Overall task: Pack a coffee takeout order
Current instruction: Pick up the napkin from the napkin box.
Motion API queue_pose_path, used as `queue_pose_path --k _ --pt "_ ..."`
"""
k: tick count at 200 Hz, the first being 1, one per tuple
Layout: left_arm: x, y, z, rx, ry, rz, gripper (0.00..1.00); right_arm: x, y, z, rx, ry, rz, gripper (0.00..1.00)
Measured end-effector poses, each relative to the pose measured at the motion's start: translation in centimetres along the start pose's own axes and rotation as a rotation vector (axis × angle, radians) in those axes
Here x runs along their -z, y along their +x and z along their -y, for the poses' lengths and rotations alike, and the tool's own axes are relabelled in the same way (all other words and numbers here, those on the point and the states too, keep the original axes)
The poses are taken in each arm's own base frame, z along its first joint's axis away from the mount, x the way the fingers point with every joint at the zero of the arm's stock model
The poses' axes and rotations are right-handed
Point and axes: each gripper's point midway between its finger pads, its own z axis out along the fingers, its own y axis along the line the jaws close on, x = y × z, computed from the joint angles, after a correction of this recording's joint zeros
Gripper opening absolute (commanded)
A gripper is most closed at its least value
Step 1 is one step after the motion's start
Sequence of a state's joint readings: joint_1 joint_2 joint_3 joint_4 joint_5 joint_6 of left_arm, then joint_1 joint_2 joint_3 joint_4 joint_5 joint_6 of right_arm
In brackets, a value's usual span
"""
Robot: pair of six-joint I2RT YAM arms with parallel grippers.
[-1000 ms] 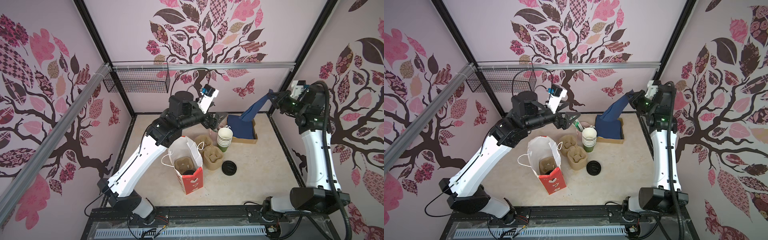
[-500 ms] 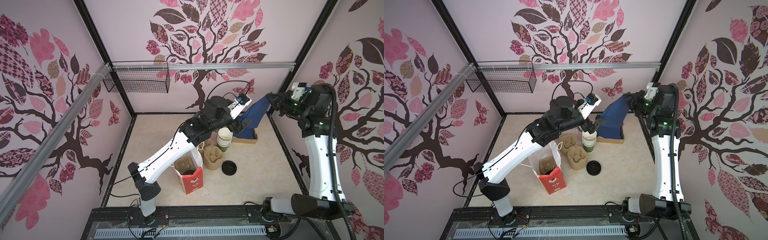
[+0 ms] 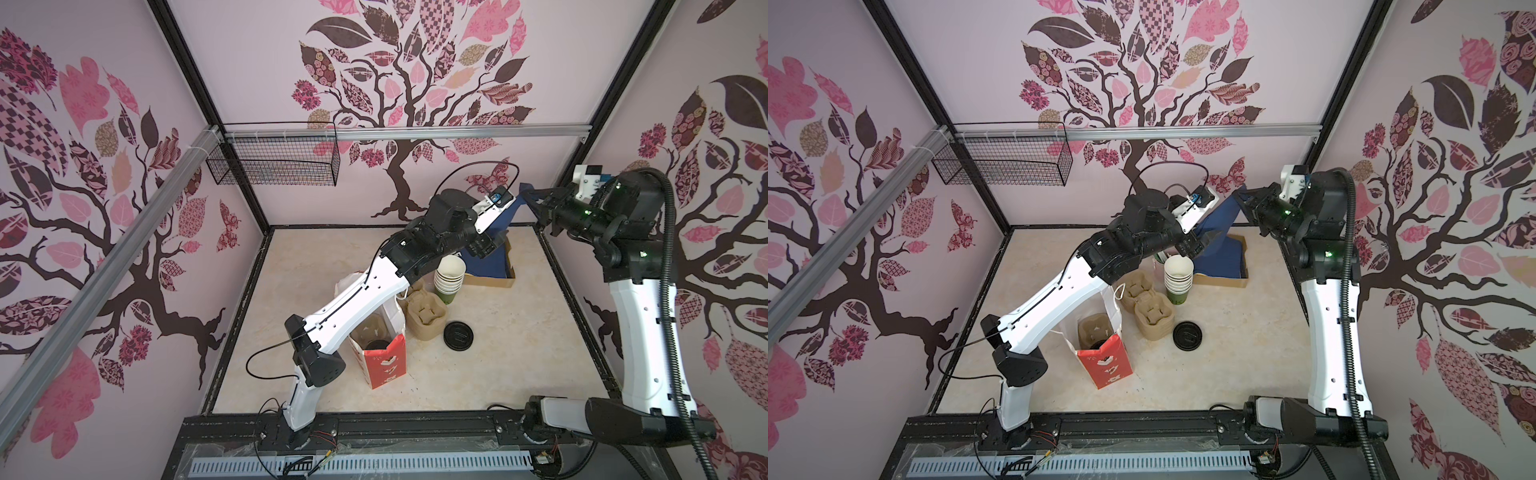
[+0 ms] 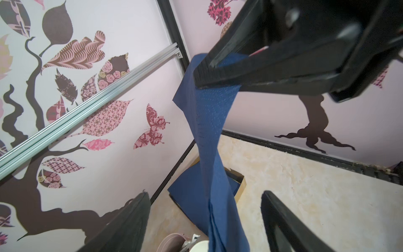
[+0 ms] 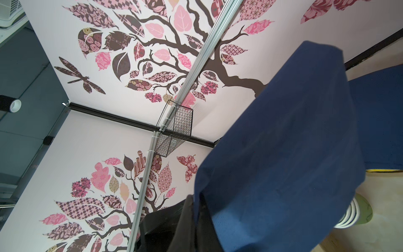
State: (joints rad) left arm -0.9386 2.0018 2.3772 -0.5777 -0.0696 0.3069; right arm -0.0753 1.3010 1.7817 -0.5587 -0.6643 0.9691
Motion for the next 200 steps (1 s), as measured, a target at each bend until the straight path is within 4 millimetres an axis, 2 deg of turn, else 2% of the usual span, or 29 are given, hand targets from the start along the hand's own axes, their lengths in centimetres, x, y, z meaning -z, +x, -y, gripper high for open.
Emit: queue_pose_path --k 45,59,94,110,142,159,182,200 --pt "-0.1 0.6 -0.7 -0.007 -0.044 -0.029 0.5 0.4 0.9 -1.1 0.013 -0.029 -0.021 0.0" --pt "0.0 0.4 -0.9 -0.007 -0.053 -0.027 0.48 0.4 1.0 -1.1 0.012 -0.032 -0.024 0.0" --pt "0.0 0.1 -1.1 0.009 -0.061 -0.02 0.35 0.2 1.4 -0.8 0.003 -0.032 -0.036 0.0" --pt "-0.2 0.2 -1.1 0.019 -0.064 -0.021 0.26 0.2 1.6 -0.7 -0.002 -0.032 -0.041 0.0" --pt "-0.4 0.7 -1.1 0.02 -0.07 -0.038 0.0 0.3 1.7 -0.8 -0.002 -0.037 -0.042 0.0" --pt "-0.4 0.7 -1.2 0.011 -0.073 -0.038 0.0 0.4 1.9 -1.0 0.001 -0.043 -0.046 0.0" --pt "-0.4 0.7 -1.3 0.007 -0.08 -0.04 0.0 0.5 2.2 -1.2 0.022 -0.051 -0.061 0.51" --pt "-0.2 0.7 -1.7 -0.007 -0.096 -0.046 0.0 0.9 2.4 -1.7 0.073 -0.044 -0.069 0.73"
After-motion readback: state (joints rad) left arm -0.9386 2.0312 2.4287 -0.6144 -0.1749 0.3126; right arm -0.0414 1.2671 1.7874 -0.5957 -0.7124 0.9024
